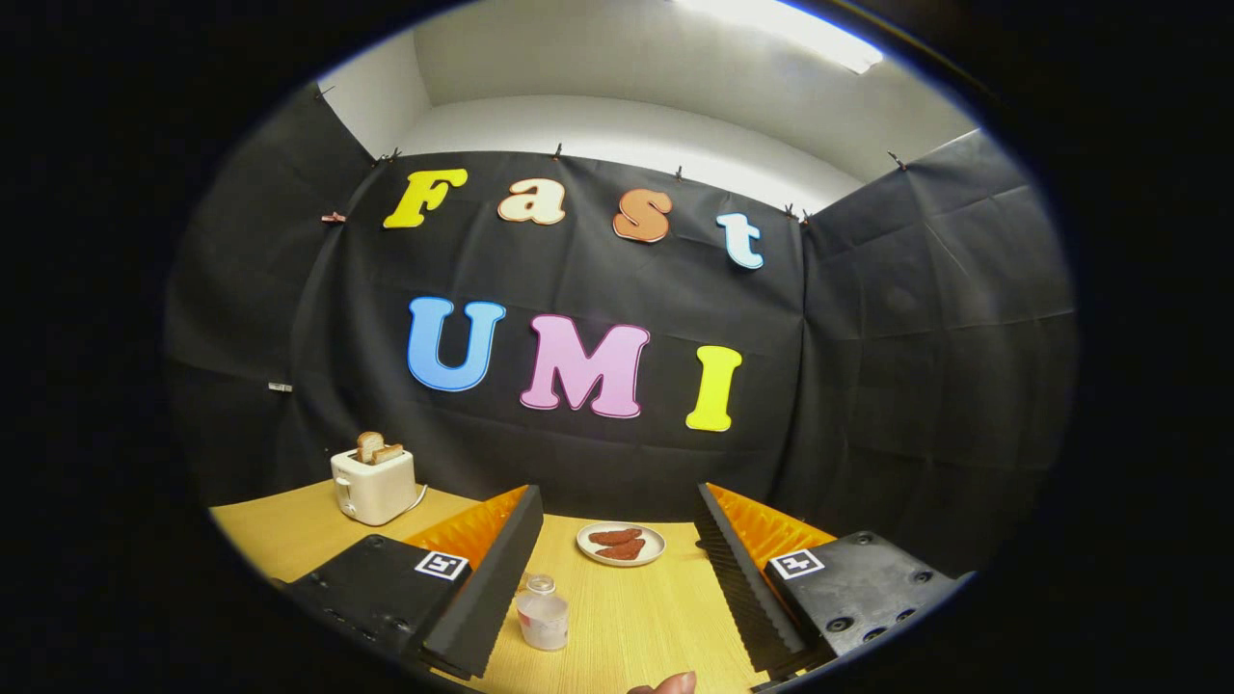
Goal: Take the bottle from table, then pour the juice into the cup, finally place the bottle on the coaster
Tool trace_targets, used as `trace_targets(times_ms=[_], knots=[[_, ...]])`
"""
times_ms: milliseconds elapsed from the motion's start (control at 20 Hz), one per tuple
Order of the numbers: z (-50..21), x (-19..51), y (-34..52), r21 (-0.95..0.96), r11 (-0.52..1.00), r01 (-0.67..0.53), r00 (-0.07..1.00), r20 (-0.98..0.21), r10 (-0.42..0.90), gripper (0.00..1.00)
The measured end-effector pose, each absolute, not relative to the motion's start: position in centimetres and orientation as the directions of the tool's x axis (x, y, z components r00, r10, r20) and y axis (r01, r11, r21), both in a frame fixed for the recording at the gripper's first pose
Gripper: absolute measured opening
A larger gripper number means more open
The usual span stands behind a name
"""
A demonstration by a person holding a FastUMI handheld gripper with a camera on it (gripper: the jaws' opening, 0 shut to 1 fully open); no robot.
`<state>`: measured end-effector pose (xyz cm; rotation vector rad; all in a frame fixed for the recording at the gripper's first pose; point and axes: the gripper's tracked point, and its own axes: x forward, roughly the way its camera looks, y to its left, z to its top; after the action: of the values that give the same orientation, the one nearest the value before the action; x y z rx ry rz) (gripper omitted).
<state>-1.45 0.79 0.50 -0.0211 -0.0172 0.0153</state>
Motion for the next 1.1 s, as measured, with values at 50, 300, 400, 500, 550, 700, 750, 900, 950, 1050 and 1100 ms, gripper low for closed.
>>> trace_targets(times_ms=[50,300,400,500,550,700,750,900,950,1050,1100], knots=[[0.4,-1.5,1.0,-0.023,1.000,-0.017,1.000,0.014,0.018,0.97],[0.0,-1.6,2.4,-0.023,0.999,-0.036,0.999,0.015,0.036,0.97],[-0.6,-1.3,3.2,-0.024,0.998,-0.051,0.999,0.014,0.051,0.97],[-1.5,-1.0,3.8,-0.021,0.998,-0.060,0.998,0.012,0.061,0.97],[-2.0,-0.8,4.2,-0.019,0.998,-0.065,0.998,0.012,0.065,0.97],[-4.8,-0.6,5.5,-0.013,0.996,-0.086,0.996,0.007,0.086,0.97],[-5.9,-0.5,5.7,-0.016,0.996,-0.089,0.996,0.008,0.089,0.97],[-10.2,0.2,6.7,-0.024,0.994,-0.102,0.994,-0.030,0.101,0.97],[-11.5,0.5,7.2,-0.018,0.994,-0.110,0.993,-0.040,0.109,0.97],[-13.8,1.2,7.9,-0.007,0.993,-0.120,0.992,-0.050,0.120,0.97],[-15.1,1.6,8.0,-0.003,0.993,-0.121,0.991,-0.056,0.121,0.97]])
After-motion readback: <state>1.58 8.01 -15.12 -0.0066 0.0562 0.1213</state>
